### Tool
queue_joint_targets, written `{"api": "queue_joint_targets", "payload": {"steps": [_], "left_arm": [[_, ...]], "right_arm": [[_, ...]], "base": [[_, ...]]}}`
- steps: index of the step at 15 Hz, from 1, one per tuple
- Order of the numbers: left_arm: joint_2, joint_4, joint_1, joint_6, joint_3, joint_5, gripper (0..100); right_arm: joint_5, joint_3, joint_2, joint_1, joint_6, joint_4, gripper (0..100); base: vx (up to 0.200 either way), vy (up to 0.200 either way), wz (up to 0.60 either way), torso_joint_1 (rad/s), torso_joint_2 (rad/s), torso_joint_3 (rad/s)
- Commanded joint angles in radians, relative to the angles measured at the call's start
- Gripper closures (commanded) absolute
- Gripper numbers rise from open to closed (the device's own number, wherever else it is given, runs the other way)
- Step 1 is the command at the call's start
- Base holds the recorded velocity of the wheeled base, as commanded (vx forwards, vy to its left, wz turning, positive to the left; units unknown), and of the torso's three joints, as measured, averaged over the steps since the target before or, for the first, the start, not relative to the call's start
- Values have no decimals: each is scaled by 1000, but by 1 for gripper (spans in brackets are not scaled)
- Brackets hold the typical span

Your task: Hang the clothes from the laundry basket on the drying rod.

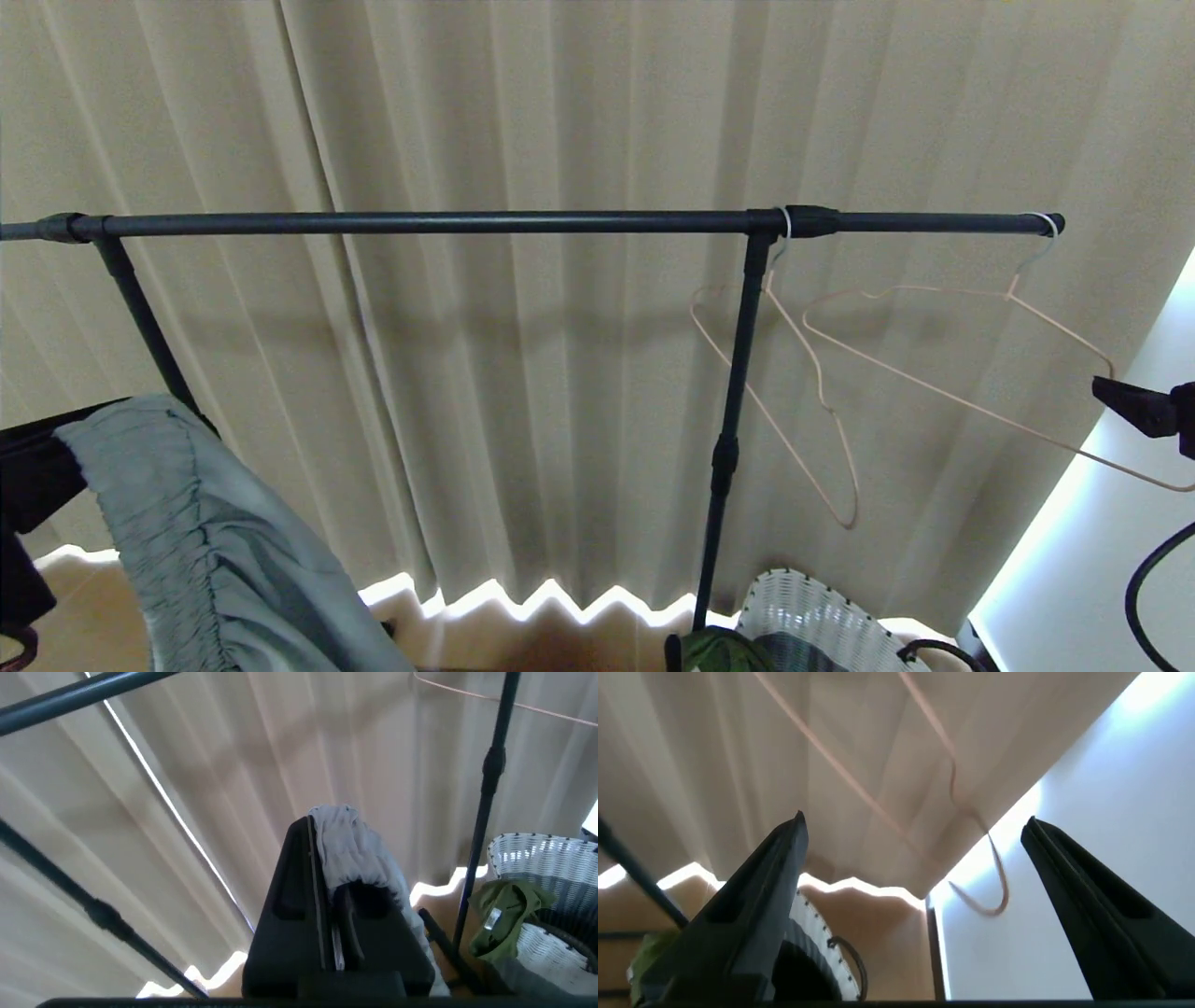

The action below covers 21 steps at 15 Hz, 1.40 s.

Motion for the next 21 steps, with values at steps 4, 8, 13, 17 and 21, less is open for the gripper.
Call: {"api": "queue_joint_targets", "payload": {"steps": [4, 8, 13, 17, 21], "left_arm": [[85, 4, -12, 0, -46, -3, 100], [99, 3, -101, -4, -81, -1, 100], [134, 4, -107, -4, -110, 2, 100], [145, 3, -108, -3, -110, 4, 100], [148, 4, -108, -3, -115, 4, 100]], "right_arm": [[120, -202, 262, -4, 26, 0, 0], [143, -322, 460, -40, 31, -27, 0], [206, -325, 558, -91, 75, -130, 0], [212, -305, 531, -91, 89, -116, 0], [231, -262, 474, -16, 149, -108, 0]], "base": [[0, 0, 0, 0, 0, 0], [0, 0, 0, 0, 0, 0], [0, 0, 0, 0, 0, 0], [0, 0, 0, 0, 0, 0], [0, 0, 0, 0, 0, 0]]}}
